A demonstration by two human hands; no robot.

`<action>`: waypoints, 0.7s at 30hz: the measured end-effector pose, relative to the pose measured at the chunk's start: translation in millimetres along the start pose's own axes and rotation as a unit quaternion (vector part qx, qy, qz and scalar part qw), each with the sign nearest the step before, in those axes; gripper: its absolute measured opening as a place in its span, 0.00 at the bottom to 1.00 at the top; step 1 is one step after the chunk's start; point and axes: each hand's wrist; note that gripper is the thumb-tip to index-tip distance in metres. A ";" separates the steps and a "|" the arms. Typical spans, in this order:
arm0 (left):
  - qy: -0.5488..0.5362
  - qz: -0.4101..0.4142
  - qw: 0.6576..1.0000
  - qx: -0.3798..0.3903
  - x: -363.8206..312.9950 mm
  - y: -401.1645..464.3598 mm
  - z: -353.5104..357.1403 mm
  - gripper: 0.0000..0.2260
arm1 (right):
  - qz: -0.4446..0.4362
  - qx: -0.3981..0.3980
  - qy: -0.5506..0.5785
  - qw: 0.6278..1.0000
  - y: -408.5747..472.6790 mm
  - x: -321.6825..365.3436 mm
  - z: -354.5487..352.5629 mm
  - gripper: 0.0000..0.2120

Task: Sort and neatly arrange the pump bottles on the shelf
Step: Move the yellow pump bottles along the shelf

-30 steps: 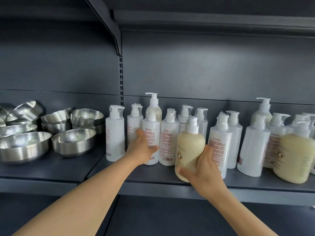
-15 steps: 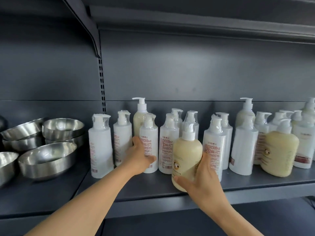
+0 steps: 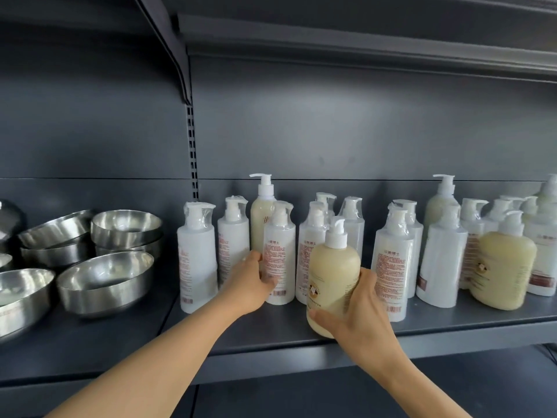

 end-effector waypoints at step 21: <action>0.062 0.051 0.997 -0.007 -24.4 -33.3 -9.5 0.15 | 0.018 -0.030 -0.004 0.999 -17.2 8.7 -17.0 0.32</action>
Point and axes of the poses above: each hand's wrist, its own y-axis towards the middle knuckle, its own z-axis out of the palm, x = y × z, and after that the axes turned 9 degrees about x, right-handed
